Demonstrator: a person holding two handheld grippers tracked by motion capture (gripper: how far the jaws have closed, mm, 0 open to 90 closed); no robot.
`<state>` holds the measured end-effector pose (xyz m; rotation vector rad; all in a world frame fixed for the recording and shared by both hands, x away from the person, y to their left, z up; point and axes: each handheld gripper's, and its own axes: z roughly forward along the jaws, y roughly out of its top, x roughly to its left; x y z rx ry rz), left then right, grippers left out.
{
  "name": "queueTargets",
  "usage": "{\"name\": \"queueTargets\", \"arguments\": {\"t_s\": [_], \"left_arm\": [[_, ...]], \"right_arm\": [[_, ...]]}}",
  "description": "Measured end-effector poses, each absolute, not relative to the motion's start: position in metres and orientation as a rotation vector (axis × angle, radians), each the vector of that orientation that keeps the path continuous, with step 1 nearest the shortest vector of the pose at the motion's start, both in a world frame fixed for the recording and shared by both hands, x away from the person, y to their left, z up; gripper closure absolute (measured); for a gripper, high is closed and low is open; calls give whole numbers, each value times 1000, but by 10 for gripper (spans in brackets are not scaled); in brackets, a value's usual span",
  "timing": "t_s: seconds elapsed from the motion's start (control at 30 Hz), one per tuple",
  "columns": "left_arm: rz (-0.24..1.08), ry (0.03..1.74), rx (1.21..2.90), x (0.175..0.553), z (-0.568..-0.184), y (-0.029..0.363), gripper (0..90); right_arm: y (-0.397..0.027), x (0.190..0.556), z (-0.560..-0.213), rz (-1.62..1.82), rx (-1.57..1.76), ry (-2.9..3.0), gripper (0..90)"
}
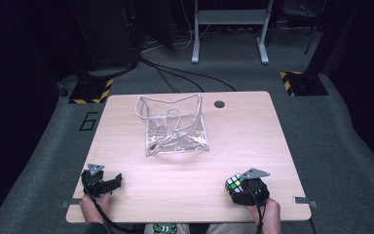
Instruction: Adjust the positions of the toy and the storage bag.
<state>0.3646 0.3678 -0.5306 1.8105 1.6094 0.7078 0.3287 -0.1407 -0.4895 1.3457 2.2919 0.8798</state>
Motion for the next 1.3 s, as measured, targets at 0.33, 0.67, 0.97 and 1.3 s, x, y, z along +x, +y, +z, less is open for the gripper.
{"name": "queueTargets", "arguments": {"t_s": [0.33, 0.67, 0.97, 1.3], "left_arm": [[705, 1613, 1811, 365, -530, 368, 135], [707, 1613, 1810, 364, -531, 368, 135], [705, 1613, 1816, 364, -530, 368, 135], [708, 1610, 1816, 365, -530, 368, 135]], "right_arm": [[-138, 330, -488, 870, 1335, 2298, 333], [-135, 334, -480, 883, 1311, 2287, 333], [-127, 341, -471, 910, 1281, 2280, 333], [-115, 348, -465, 910, 1244, 2298, 333]]}}
